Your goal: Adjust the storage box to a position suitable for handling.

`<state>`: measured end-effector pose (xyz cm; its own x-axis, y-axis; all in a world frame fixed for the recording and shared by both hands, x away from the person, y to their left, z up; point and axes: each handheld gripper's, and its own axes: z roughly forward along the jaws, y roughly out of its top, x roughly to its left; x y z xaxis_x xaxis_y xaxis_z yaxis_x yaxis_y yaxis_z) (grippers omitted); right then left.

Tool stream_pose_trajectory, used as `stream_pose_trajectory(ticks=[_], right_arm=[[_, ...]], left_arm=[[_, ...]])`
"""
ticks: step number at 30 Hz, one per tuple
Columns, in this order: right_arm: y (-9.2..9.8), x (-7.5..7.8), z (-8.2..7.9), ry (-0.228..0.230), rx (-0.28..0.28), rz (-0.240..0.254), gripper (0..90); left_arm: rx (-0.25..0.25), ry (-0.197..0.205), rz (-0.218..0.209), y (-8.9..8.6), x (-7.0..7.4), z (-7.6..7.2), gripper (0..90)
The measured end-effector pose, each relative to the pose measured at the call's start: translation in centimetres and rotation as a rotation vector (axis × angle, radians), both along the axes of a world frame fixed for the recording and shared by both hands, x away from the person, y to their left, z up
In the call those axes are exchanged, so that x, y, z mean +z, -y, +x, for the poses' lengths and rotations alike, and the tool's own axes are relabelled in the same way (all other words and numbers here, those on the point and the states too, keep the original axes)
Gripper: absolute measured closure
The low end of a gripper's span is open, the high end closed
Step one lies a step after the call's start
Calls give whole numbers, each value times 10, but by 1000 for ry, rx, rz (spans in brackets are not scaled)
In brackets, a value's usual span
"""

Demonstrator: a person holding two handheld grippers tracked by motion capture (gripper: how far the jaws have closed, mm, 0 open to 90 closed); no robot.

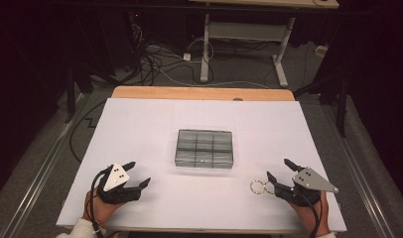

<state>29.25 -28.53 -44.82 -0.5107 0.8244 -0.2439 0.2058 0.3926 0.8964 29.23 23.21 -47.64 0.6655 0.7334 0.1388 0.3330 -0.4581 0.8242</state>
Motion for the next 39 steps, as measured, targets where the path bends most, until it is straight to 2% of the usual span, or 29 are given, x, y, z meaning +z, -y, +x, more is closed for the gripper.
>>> stream_pose_trajectory(ticks=[4,5,7,8,9,11,13,14,18,20,21,23,24,26,28,29,33,36,37,39], right_arm=[[0,0,1,2,-5,-10,353],[-2,-1,2,-2,-11,-24,425],[-3,-1,3,-7,-5,-38,494],[-4,-1,5,-11,1,-48,560],[-6,-1,7,-21,7,-61,597],[-10,1,14,-46,19,-79,688],[-15,3,22,-75,38,-102,772],[-17,4,26,-83,43,-113,799],[-30,5,42,-126,76,-131,896],[-39,6,52,-141,88,-166,900],[-44,6,58,-149,90,-180,900],[-52,7,72,-171,97,-175,900],[-56,7,79,-182,104,-177,900],[-65,6,92,-215,111,-187,900],[-75,3,102,-246,122,-214,900],[-80,1,106,-259,125,-227,900],[-96,-9,123,-299,144,-276,900],[-106,-15,132,-327,159,-287,900],[-109,-16,134,-328,148,-302,900],[-109,-17,136,-338,147,-299,900]], left_arm=[[-3,-6,18,3,0,1,256],[1,-10,29,4,1,1,257],[5,-13,29,4,1,2,265],[12,-28,22,4,0,4,284],[12,-28,22,4,0,4,322],[14,-58,25,3,-1,10,418],[12,-66,37,4,-2,12,566],[1,-85,48,6,-1,19,613],[-13,-104,50,18,5,38,781],[-14,-113,50,22,6,43,829],[-22,-130,52,30,6,54,862],[-24,-136,56,35,6,60,872],[-27,-149,49,43,6,72,876],[-30,-153,51,50,6,83,876],[-35,-177,32,55,5,94,876],[-32,-180,38,58,4,98,876],[-11,-202,31,66,1,113,876],[-1,-218,18,67,-2,120,876],[-4,-222,18,68,-3,122,876],[-23,-242,20,70,-6,124,876]])
